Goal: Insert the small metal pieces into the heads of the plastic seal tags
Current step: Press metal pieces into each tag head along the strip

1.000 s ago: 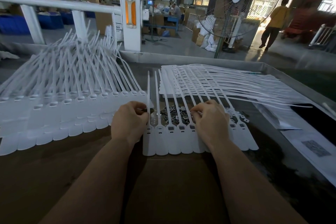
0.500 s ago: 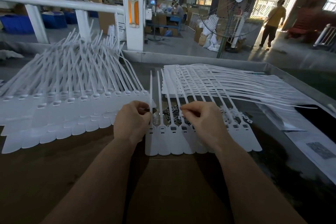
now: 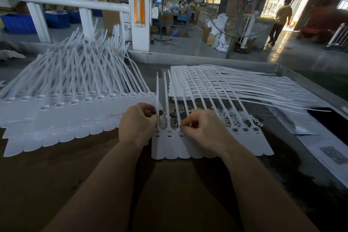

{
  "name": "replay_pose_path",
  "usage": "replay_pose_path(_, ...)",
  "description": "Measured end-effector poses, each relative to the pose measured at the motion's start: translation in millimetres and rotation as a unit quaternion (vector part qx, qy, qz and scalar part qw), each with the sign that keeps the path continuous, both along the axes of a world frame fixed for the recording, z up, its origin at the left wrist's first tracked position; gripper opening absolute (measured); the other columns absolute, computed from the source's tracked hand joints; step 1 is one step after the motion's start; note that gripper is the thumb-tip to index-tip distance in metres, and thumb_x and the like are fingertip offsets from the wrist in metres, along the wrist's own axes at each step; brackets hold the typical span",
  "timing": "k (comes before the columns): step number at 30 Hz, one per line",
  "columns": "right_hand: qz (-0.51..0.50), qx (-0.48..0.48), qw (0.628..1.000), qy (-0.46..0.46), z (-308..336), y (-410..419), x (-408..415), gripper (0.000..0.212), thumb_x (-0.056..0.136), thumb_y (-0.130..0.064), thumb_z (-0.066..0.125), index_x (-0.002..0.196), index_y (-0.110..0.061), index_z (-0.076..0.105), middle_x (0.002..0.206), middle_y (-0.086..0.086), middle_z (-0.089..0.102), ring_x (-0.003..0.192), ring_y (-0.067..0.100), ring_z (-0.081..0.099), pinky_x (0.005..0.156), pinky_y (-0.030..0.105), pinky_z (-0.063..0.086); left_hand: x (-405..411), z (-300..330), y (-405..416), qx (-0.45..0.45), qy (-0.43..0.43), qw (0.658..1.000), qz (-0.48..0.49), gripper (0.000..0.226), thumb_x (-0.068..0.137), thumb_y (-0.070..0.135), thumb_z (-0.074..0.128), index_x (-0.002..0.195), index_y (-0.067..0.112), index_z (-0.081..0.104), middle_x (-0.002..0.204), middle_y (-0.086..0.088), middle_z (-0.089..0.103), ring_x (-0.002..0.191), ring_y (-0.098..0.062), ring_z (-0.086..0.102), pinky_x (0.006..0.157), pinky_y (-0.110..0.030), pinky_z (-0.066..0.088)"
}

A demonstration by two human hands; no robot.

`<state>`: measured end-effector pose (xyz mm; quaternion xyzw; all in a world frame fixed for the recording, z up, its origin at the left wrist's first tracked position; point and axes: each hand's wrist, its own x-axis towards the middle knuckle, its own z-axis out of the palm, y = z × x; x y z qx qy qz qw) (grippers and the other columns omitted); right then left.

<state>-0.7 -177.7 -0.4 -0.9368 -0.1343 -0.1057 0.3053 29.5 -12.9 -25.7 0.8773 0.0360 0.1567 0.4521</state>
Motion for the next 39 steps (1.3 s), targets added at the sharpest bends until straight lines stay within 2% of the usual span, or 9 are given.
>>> replay_pose_path(6,-0.009,0.021,1.0,0.014,-1,1,1,0.009,0.081,-0.013,0.067,0.084,-0.016,0.075,0.071,-0.021,0.055,0.069,-0.003,0.055,0.064,0.007,0.042,0,0,0,-0.002,0.004,1.0,-0.001,0.024,0.084,0.018,0.064,0.108,0.019,0.066,0.098,0.001,0.069,0.08,-0.01,0.059,0.07,-0.024,0.046)
replay_pose_path(14,-0.049,0.073,0.995,0.045,-4,4,2,0.011,0.077,-0.009,0.069,0.078,-0.019,0.075,0.069,-0.02,0.059,0.07,-0.001,0.059,0.065,0.01,0.046,-1,1,0,-0.001,0.007,1.0,0.005,0.024,0.084,0.018,0.063,0.107,0.02,0.066,0.093,0.004,0.067,0.079,-0.011,0.059,0.064,-0.022,0.046)
replay_pose_path(20,-0.089,0.113,0.987,0.077,-5,11,3,0.03,0.074,-0.001,0.067,0.063,-0.028,0.063,0.071,-0.014,0.061,0.067,0.001,0.058,0.056,0.012,0.043,-1,2,1,-0.002,0.013,1.0,0.004,0.024,0.084,0.019,0.063,0.108,0.02,0.065,0.09,0.006,0.065,0.077,-0.012,0.058,0.061,-0.022,0.046)
replay_pose_path(23,-0.086,0.113,0.988,0.06,-5,12,2,0.03,0.075,-0.001,0.066,0.064,-0.028,0.064,0.07,-0.014,0.06,0.06,-0.001,0.057,0.053,0.011,0.042,-1,2,1,-0.009,0.013,1.0,0.0,0.024,0.085,0.018,0.063,0.108,0.019,0.065,0.093,0.003,0.066,0.077,-0.011,0.058,0.052,-0.018,0.041)
replay_pose_path(25,-0.097,0.166,0.981,0.022,-3,8,1,0.027,0.077,0.001,0.064,0.07,-0.025,0.067,0.07,-0.011,0.062,0.057,-0.002,0.057,0.052,0.01,0.043,-1,3,1,-0.012,0.011,1.0,-0.002,0.025,0.085,0.018,0.063,0.109,0.019,0.065,0.096,0.002,0.067,0.078,-0.011,0.058,0.052,-0.014,0.037)
replay_pose_path(27,-0.152,0.219,0.963,-0.026,1,-3,3,0.023,0.08,0.001,0.062,0.078,-0.021,0.069,0.074,-0.008,0.064,0.061,0.001,0.06,0.056,0.015,0.05,0,2,1,-0.015,0.01,1.0,-0.002,0.026,0.085,0.018,0.063,0.111,0.019,0.064,0.099,0.001,0.068,0.077,-0.01,0.057,0.05,-0.013,0.035)
replay_pose_path(30,-0.256,0.175,0.949,-0.057,4,-25,7,0.024,0.084,0.0,0.057,0.091,-0.019,0.069,0.09,-0.003,0.067,0.078,0.009,0.061,0.074,0.026,0.054,0,1,2,-0.021,0.009,1.0,0.002,0.026,0.086,0.018,0.062,0.113,0.019,0.062,0.101,0.001,0.067,0.077,-0.009,0.056,0.047,-0.011,0.034)
replay_pose_path(33,-0.297,0.116,0.947,-0.045,1,-41,8,0.025,0.085,-0.001,0.054,0.097,-0.016,0.07,0.099,0.001,0.068,0.082,0.014,0.062,0.075,0.031,0.053,0,1,1,-0.021,0.002,1.0,0.005,0.027,0.086,0.017,0.062,0.113,0.019,0.061,0.102,-0.001,0.068,0.079,-0.009,0.056,0.054,-0.012,0.036)
replay_pose_path(39,-0.254,0.008,0.966,-0.054,-7,-39,14,0.02,0.087,-0.008,0.06,0.098,-0.019,0.072,0.11,0.002,0.064,0.089,0.011,0.057,0.073,0.015,0.042,0,1,0,-0.022,0.001,1.0,0.008,0.027,0.086,0.017,0.062,0.112,0.019,0.061,0.104,-0.001,0.068,0.083,-0.01,0.056,0.071,-0.023,0.044)
